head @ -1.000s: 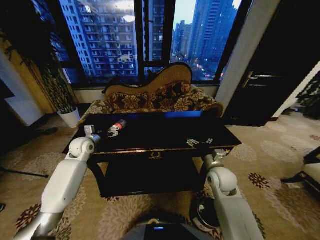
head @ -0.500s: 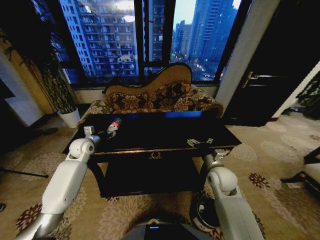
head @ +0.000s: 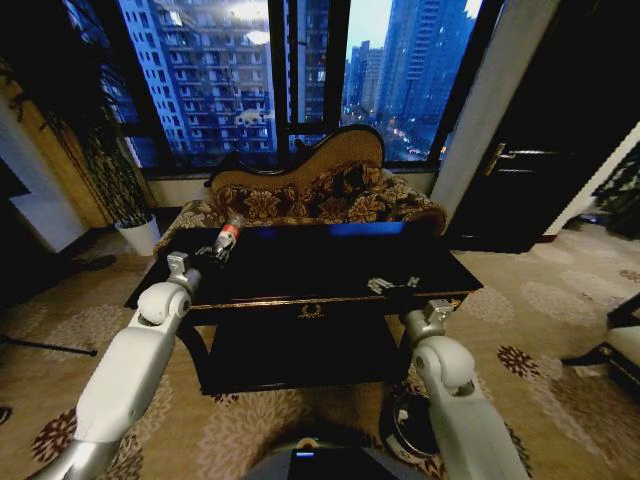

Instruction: Move to the front of the table and place the trash on the table into the trash bin.

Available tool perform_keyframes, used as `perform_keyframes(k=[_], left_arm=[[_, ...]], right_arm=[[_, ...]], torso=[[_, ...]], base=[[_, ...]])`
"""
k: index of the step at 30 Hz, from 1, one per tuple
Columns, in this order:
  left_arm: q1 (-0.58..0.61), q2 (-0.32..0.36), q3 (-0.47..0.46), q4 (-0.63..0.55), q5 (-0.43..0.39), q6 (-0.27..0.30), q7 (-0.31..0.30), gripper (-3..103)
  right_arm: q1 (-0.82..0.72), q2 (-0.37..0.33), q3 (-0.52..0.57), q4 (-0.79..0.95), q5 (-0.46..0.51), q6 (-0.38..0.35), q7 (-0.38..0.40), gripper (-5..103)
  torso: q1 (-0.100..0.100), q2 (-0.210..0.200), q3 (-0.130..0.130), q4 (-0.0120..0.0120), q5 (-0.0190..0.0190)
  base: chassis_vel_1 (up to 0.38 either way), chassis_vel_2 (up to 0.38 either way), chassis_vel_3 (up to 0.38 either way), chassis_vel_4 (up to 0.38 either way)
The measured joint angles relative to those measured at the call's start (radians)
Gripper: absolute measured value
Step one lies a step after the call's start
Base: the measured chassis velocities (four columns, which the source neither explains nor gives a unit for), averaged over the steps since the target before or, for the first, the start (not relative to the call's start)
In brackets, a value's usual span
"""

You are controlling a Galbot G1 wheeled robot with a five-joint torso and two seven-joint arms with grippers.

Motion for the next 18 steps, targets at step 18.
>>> perform_keyframes(k=[18], left_arm=[[0.003, 0.025, 0.258, -0.217, 0.058, -0.124, 0.013, 34]], right_arm=[[0.014, -0.039, -0.013, 0.170, 0.359, -0.131, 0.000, 100]], torso=[[0.000, 0.000, 0.000, -0.0003, 0.0003]], base=[[0.000, 0.000, 0.000, 0.000]])
